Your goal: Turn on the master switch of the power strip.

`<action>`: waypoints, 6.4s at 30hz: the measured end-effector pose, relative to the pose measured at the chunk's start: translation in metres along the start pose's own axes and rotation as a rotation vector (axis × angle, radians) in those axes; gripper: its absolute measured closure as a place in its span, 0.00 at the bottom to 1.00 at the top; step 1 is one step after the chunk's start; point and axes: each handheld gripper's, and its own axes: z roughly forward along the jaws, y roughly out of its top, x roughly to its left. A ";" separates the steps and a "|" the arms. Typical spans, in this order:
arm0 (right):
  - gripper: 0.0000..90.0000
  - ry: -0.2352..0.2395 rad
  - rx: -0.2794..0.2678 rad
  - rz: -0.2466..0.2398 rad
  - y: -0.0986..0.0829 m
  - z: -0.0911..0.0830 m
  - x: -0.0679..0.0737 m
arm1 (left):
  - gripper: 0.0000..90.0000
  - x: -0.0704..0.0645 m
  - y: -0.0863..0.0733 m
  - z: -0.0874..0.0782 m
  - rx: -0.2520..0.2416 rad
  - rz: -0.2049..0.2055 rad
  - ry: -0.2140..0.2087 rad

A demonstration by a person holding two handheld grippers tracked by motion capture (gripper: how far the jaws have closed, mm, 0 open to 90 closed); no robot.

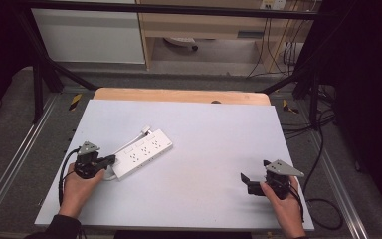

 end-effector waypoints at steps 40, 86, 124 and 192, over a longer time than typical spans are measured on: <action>0.02 0.021 0.011 -0.010 0.000 0.003 0.003 | 1.00 0.001 0.000 0.001 0.003 -0.012 -0.012; 0.02 0.013 0.004 -0.009 0.000 0.002 0.002 | 1.00 0.000 -0.002 0.000 -0.034 0.002 0.001; 0.02 0.015 0.006 -0.013 0.001 0.002 0.002 | 0.95 -0.002 0.001 -0.004 -0.128 0.006 -0.003; 0.02 0.018 0.008 -0.015 0.001 0.002 0.003 | 0.08 -0.014 0.000 -0.059 -0.288 -0.046 -0.046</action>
